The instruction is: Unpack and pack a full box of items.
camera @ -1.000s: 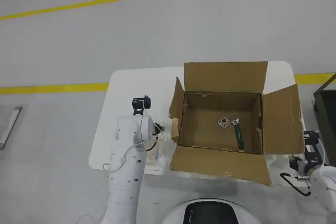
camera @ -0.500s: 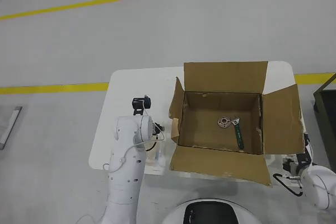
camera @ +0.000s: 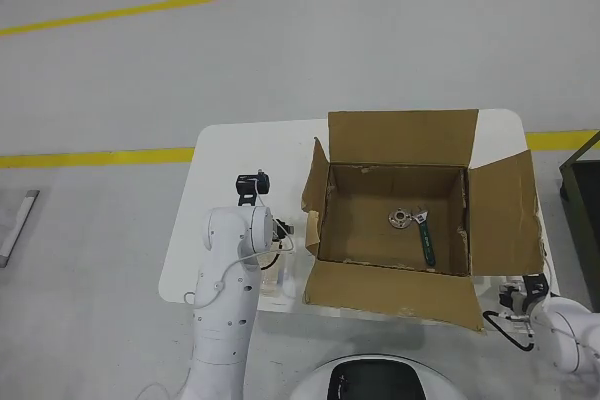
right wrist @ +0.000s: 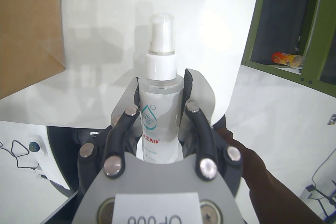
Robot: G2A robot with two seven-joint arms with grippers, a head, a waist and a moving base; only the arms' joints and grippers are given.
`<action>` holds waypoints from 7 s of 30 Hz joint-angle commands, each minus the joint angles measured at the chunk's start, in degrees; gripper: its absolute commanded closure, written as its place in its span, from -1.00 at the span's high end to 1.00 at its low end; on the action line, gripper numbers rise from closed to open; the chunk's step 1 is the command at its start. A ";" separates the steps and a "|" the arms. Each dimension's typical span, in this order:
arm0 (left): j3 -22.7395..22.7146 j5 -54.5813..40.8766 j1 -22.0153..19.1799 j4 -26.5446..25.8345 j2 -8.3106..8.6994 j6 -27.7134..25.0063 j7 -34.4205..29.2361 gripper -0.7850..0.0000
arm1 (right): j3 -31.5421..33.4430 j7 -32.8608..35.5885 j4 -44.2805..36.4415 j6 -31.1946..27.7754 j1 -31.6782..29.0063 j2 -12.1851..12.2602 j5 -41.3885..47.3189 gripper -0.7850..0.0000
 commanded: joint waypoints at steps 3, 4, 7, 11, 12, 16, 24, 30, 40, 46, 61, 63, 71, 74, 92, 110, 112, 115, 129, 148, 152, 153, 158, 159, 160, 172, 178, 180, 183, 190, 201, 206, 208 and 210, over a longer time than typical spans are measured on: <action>0.00 0.00 0.00 0.00 0.00 0.00 0.00 1.00 | -0.11 -0.21 0.64 -0.01 0.42 0.05 0.11 -0.81; 0.00 0.00 0.00 0.00 0.00 0.00 0.00 1.00 | -0.11 -0.38 0.83 0.02 0.56 0.05 0.30 -0.77; 0.00 0.00 0.00 0.00 0.00 0.00 0.00 1.00 | 0.09 -0.90 1.49 0.23 0.75 0.06 1.09 -0.62; 0.00 0.00 0.00 0.00 0.00 0.00 0.00 1.00 | 0.29 -1.06 2.03 0.33 0.88 0.12 1.31 -0.40; 0.00 0.00 0.00 0.00 0.00 0.00 0.00 1.00 | 0.31 -1.07 2.07 0.31 0.92 0.14 1.34 -0.38; 0.00 0.00 0.00 0.00 0.00 0.00 0.00 1.00 | 0.44 -1.29 2.59 0.37 1.22 0.21 1.47 -0.17; 0.00 0.00 0.00 0.00 0.00 0.00 0.00 1.00 | 0.35 -1.45 3.20 0.44 1.57 0.32 1.63 -0.04; 0.00 0.00 0.00 0.00 0.00 0.00 0.00 1.00 | 2.56 -2.65 -0.54 2.73 0.47 0.38 1.54 0.18; 0.00 0.00 0.00 0.00 0.00 0.00 0.00 1.00 | 12.92 -9.98 -13.06 9.57 -4.99 -0.01 7.95 -0.10; 0.00 0.00 0.00 0.00 0.00 0.00 0.00 1.00 | 17.99 -21.61 -14.54 16.64 -4.35 -0.81 15.94 -1.00; 0.00 0.00 0.00 0.00 0.00 0.00 0.00 1.00 | -1.06 -15.36 -14.54 -3.15 16.98 1.35 5.19 -1.00; 0.00 0.00 0.00 0.00 0.00 0.00 0.00 1.00 | -5.13 -12.52 -14.54 -4.00 19.65 1.40 3.22 -1.00; 0.00 0.00 0.00 0.00 0.00 0.00 0.00 1.00 | -14.32 -2.60 -6.82 -4.59 26.11 1.20 1.86 -1.00; 0.00 0.00 0.00 0.00 0.00 0.00 0.00 1.00 | -15.36 -0.21 -0.76 -4.91 28.97 1.12 2.79 -1.00; 0.00 0.00 0.00 0.00 0.00 0.00 0.00 1.00 | -16.50 1.01 6.42 -6.97 31.63 1.10 4.72 -1.00; 0.00 0.00 0.00 0.00 0.00 0.00 0.00 1.00 | -33.63 9.37 27.31 -5.16 45.94 -1.30 -5.01 -0.86; 0.00 0.00 0.00 0.00 0.00 0.00 0.00 1.00 | -34.73 9.37 30.54 -5.94 47.60 -1.65 -4.66 -0.80; 0.00 0.00 0.00 0.00 0.00 0.00 0.00 1.00 | -35.26 8.15 35.29 -7.16 49.44 -2.02 -3.23 -0.56; 0.00 0.00 0.00 0.00 0.00 0.00 0.00 1.00 | -36.15 4.08 42.20 -14.02 51.47 -2.55 -0.12 -0.25; 0.00 0.00 0.00 0.00 0.00 0.00 0.00 1.00 | -38.18 0.57 47.95 -16.07 52.85 -3.28 0.13 -0.21; 0.00 0.00 0.00 0.00 0.00 0.00 0.00 1.00 | -38.48 0.36 49.10 -16.06 53.27 -3.45 0.00 -0.22; 0.00 0.00 0.00 0.00 0.00 0.00 0.00 1.00 | -38.56 0.35 49.41 -16.07 53.39 -3.49 -0.02 -0.22; 0.00 0.00 0.00 0.00 0.00 0.00 0.00 1.00 | -39.08 0.24 50.61 -16.08 53.76 -3.72 -0.23 -0.25; 0.00 0.00 0.00 0.00 0.00 0.00 0.00 1.00 | -39.13 0.24 50.79 -16.04 53.81 -3.77 -0.20 -0.25; 0.00 0.00 0.00 0.00 0.00 0.00 0.00 1.00 | -39.19 0.21 50.93 -16.10 53.86 -3.80 -0.25 -0.25; 0.00 0.00 0.00 0.00 0.00 0.00 0.00 1.00 | -39.36 0.27 51.88 -16.09 54.35 -4.10 -0.60 -0.51; 0.00 0.00 0.00 0.00 0.00 0.00 0.00 1.00 | -39.55 0.37 52.39 -16.21 54.63 -4.28 -0.75 -1.00; 0.00 0.00 0.00 0.00 0.00 0.00 0.00 1.00 | -39.59 0.37 52.48 -16.26 54.69 -4.33 -0.77 -1.00; 0.00 0.00 0.00 0.00 0.00 0.00 0.00 1.00 | -39.16 0.14 52.11 -15.98 54.76 -4.38 -0.18 -1.00; 0.00 0.00 0.00 0.00 0.00 0.00 0.00 1.00 | -33.95 0.08 46.02 -17.37 53.36 -3.69 6.31 -1.00; 0.00 0.00 0.00 0.00 0.00 0.00 0.00 1.00 | -10.25 1.55 33.62 -29.95 45.38 -0.55 49.27 -1.00; 0.00 0.00 0.00 0.00 0.00 0.00 0.00 1.00 | -6.54 5.16 35.65 -32.53 44.96 0.53 62.65 -1.00; 0.00 0.00 0.00 0.00 0.00 0.00 0.00 1.00 | -6.68 5.90 36.63 -33.00 45.18 0.85 64.78 -1.00; 0.00 0.00 0.00 0.00 0.00 0.00 0.00 1.00 | -6.85 5.94 37.07 -33.35 45.34 1.01 64.92 -1.00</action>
